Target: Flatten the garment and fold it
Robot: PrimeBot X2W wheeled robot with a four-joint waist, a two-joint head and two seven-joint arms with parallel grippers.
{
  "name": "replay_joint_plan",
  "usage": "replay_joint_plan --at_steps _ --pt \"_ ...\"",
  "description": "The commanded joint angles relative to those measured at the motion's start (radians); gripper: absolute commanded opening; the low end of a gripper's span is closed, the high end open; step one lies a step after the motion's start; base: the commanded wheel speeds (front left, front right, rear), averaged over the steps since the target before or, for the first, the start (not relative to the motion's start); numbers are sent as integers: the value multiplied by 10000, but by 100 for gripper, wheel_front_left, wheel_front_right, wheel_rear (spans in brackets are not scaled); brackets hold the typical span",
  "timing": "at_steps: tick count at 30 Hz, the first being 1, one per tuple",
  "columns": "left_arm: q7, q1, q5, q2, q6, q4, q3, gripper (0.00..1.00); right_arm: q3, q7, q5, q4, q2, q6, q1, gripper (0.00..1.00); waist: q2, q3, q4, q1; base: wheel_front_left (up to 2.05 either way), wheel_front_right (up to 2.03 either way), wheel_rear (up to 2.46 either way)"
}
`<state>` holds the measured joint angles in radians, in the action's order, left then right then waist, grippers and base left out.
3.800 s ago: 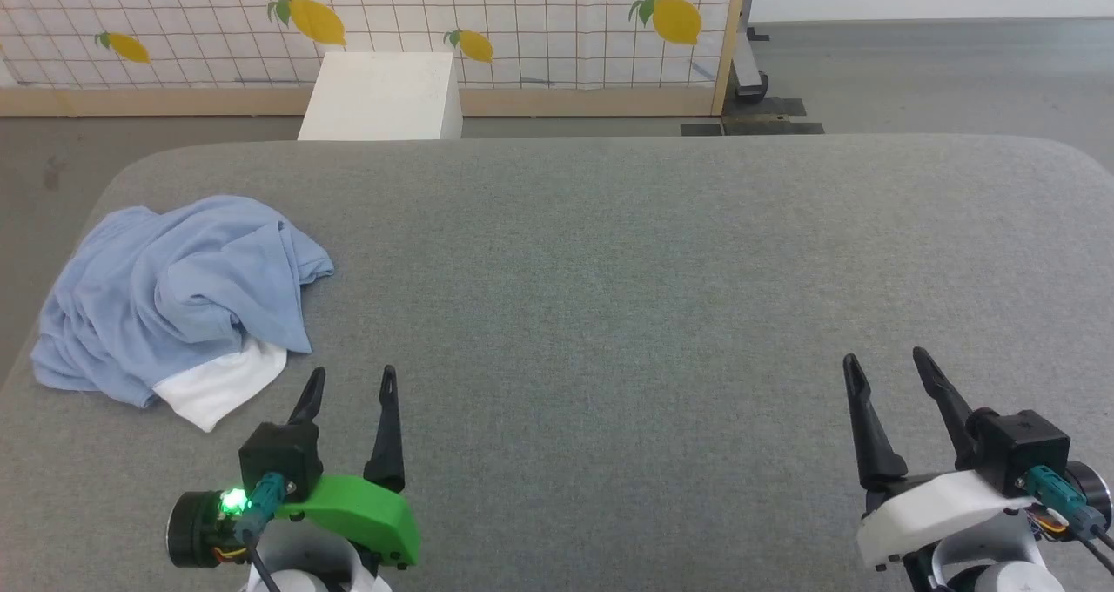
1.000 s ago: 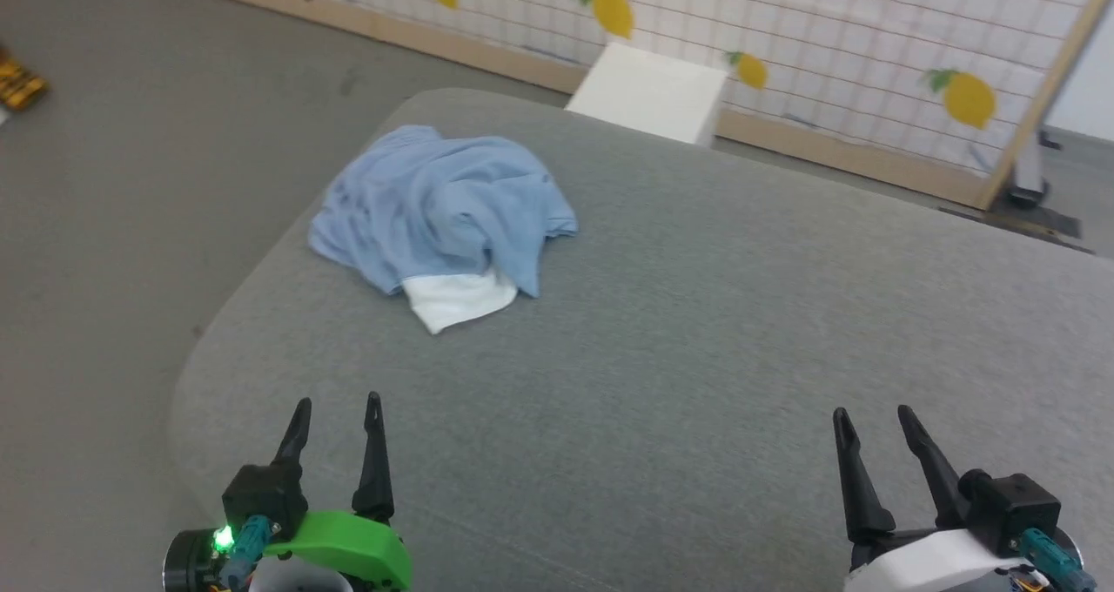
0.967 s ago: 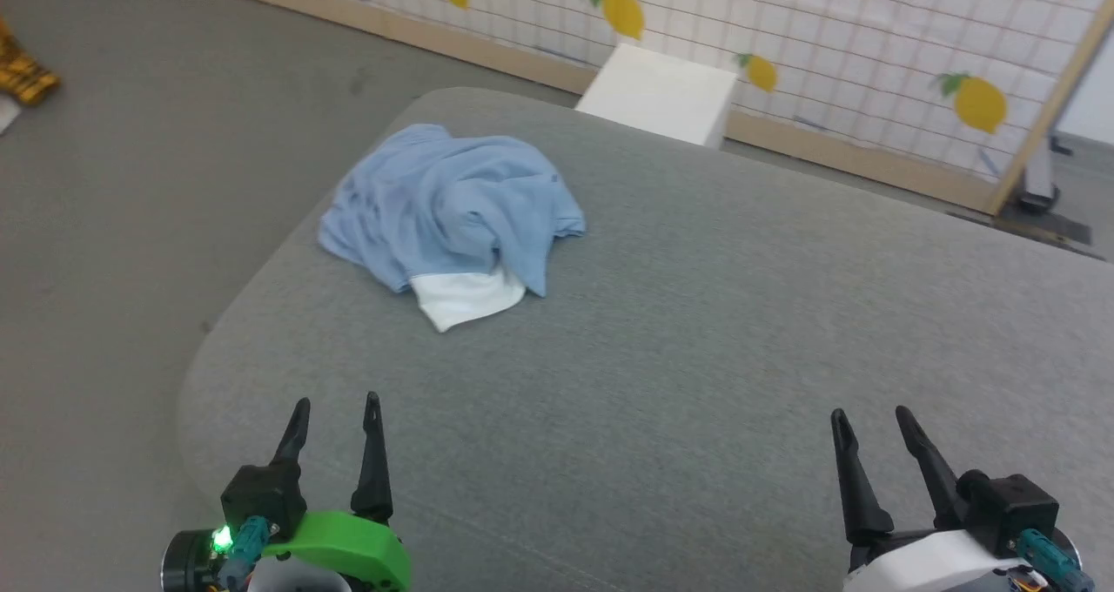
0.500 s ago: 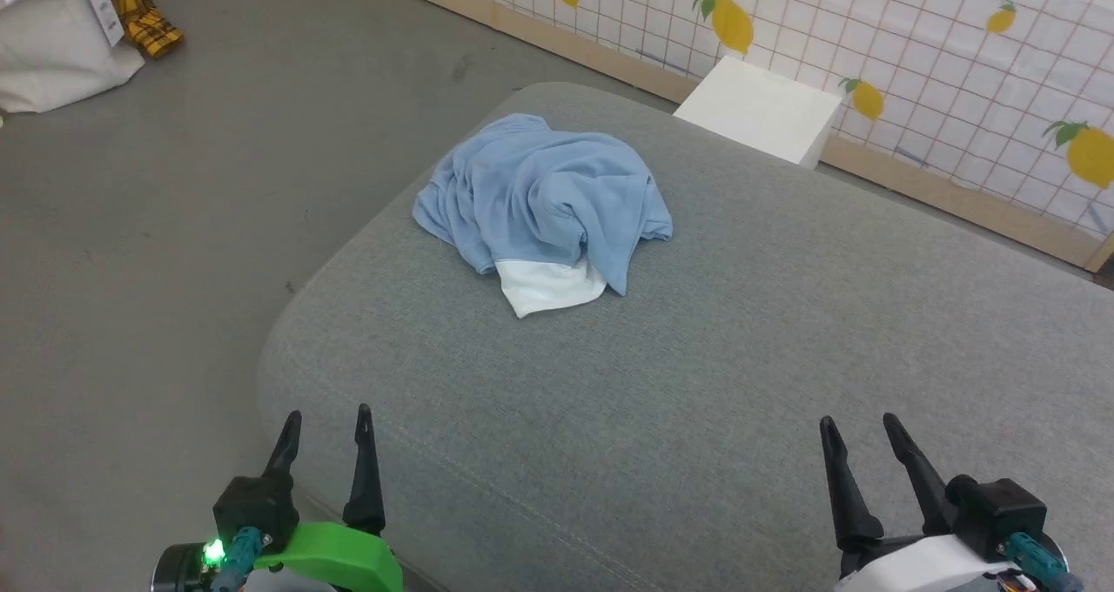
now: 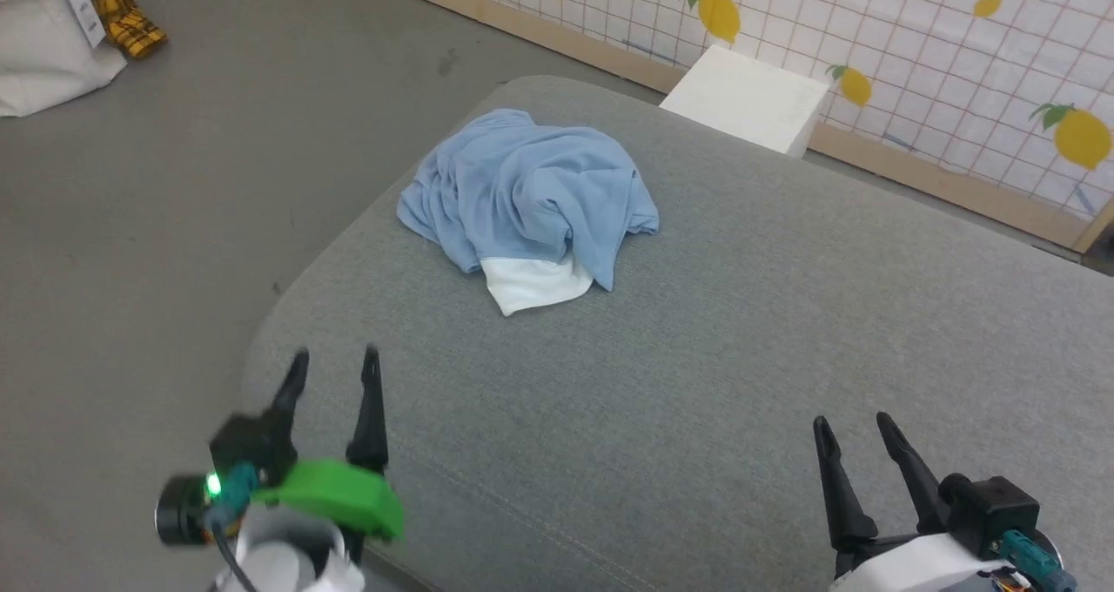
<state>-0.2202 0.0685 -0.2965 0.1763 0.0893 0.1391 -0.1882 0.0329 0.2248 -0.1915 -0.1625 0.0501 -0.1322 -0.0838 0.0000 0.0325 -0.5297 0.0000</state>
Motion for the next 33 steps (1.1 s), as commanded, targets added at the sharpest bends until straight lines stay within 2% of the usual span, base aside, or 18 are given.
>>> replay_joint_plan --at_steps 1,6,12,19,23,27,33 --pt "5 547 -137 40 -102 130 54 100 -3 -55 53 67 1 15 32 100 0 -149 218 0 0 0 0" --pt "-50 2421 -518 40 -457 1216 335 100 -52 -315 302 365 1 15 198 100 0 -688 854 0 0 0 0" --pt "281 5062 -1198 128 -750 3300 875 100 -250 -814 829 1011 1 15 411 100 0 -1830 1856 0 0 0 0" --pt "1455 7334 -1863 481 -935 5575 1306 100 -618 -1246 1263 1829 1 15 553 100 0 -3096 2930 0 0 0 0" --pt "2367 8208 -2122 548 -969 6548 1333 100 -823 -1358 1381 2139 1 15 557 100 0 -3631 3254 0 0 0 0" --pt "3553 8822 -2310 514 -769 7485 1292 100 -902 -1400 1421 2359 1 15 560 100 0 -3983 3404 0 0 0 0" --pt "5756 9396 -2237 539 5 8713 988 100 -961 -1425 1468 2603 1 15 596 100 0 -4359 3453 0 0 0 0"
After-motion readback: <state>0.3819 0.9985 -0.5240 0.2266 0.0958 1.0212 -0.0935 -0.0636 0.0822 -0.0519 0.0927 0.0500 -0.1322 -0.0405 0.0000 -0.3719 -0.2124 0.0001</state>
